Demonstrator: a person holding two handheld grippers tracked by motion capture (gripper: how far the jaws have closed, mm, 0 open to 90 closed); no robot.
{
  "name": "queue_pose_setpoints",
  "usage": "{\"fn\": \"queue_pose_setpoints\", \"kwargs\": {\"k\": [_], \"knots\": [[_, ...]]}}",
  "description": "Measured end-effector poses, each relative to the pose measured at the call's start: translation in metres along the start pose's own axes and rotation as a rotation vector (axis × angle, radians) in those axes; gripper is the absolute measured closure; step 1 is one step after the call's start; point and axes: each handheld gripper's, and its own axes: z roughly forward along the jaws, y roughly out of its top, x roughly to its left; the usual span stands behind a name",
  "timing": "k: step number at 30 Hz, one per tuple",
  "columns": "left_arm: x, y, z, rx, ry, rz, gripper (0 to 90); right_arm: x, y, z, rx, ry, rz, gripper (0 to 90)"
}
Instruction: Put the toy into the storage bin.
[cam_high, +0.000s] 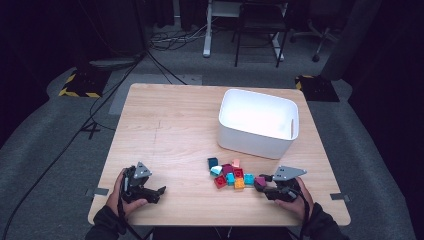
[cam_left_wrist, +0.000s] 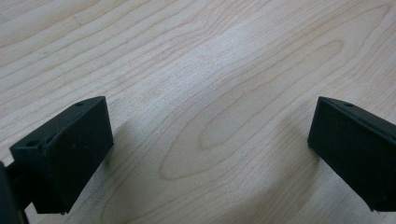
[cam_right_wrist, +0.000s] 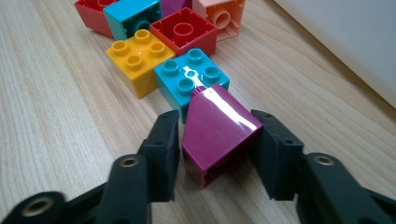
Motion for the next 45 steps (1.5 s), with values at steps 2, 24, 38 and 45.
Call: {"fn": "queue_pose_setpoints", "kwargs": {"k": [2,24,38,45], "knots": [[0.0,0.0,0.0,0.0,-0.004,-0.001,0.2,0.001,0.0,0.0,-0.002,-0.003,0.0,58.1],[0.0,0.0,0.001,0.002,-0.015,-0.004,0.2,-0.004,-0.003,-0.01,-0.047,-0.029,0.042,58.9],[0.0,0.0,0.0,0.007,-0.017,-0.006,0.2,-0.012,0.021,-0.049,-0.129,-0.079,0.023,58.9],[0.0,0.0,0.0,0.007,-0.015,-0.007,0.2,-0.014,0.044,-0.069,-0.171,-0.082,0.011,59.0]]}}
